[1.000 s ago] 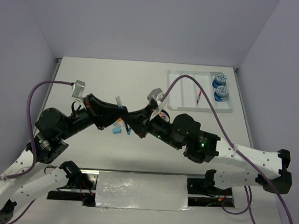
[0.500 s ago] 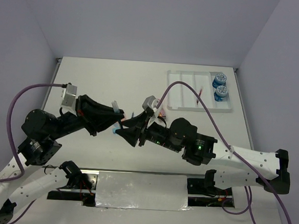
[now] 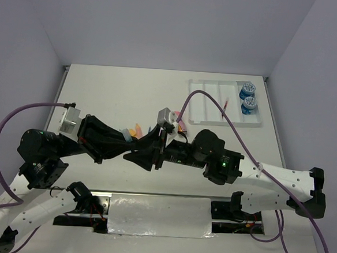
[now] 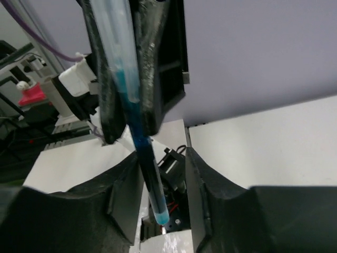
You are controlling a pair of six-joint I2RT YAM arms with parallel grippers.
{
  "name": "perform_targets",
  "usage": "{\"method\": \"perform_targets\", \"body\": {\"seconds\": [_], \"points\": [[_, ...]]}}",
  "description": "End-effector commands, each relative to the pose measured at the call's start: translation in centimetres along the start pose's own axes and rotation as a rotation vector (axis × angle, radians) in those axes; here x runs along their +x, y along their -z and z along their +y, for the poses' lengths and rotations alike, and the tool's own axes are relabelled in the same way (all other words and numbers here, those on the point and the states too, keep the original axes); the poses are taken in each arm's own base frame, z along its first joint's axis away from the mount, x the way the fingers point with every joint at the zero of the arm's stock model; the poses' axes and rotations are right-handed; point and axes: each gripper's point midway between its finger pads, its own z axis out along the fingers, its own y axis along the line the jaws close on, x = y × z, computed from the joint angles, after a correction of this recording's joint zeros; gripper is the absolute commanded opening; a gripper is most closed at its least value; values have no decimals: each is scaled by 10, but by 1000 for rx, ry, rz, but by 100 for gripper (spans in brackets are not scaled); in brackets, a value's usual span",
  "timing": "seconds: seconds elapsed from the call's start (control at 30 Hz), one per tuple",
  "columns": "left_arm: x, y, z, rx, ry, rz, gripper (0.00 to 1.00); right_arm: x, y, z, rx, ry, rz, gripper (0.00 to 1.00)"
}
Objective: Sort the stationery into containers
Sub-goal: Close the pen cap on the pen.
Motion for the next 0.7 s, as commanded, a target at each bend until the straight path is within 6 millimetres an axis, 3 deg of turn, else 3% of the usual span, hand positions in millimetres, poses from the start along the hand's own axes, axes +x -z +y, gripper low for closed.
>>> {"method": "perform_targets", "body": {"seconds": [0.0,0.03,0.13,0.17,0.2,0.27,0.3,0.33,0.37,0.43,0.5,0.67], "points": [[-7,0,-8,30,-34,-9,0,-41,-5,11,-46,11,-117,42],[-7,0,-6,18,-34,-10,0,-45,-6,12,-48,13,-119,38],[-9,1,-3,-2,-35,-18,0,-45,-9,11,-46,20,-117,13],[-8,1,-1,-13,-35,-14,0,-45,-9,10,-44,20,-116,0],[-8,1,3,-39,-26,-10,1,-44,-10,11,-47,22,-111,0],[-9,1,11,-82,-32,-10,23,-40,-10,10,-45,26,-100,0],[-11,2,17,-123,-30,-19,46,-34,-10,7,-39,25,-86,0],[-12,3,20,-141,-41,-24,57,-31,-10,5,-28,25,-81,0],[-18,4,21,-160,-50,-38,75,-28,-9,3,-20,24,-75,0],[-24,5,21,-176,-67,-41,89,-23,-7,0,-10,21,-68,0],[-29,4,25,-200,-75,-42,96,-17,-6,-3,0,18,-55,0],[-51,8,34,-298,-131,-49,97,-9,-4,-9,24,21,-29,0]]}}
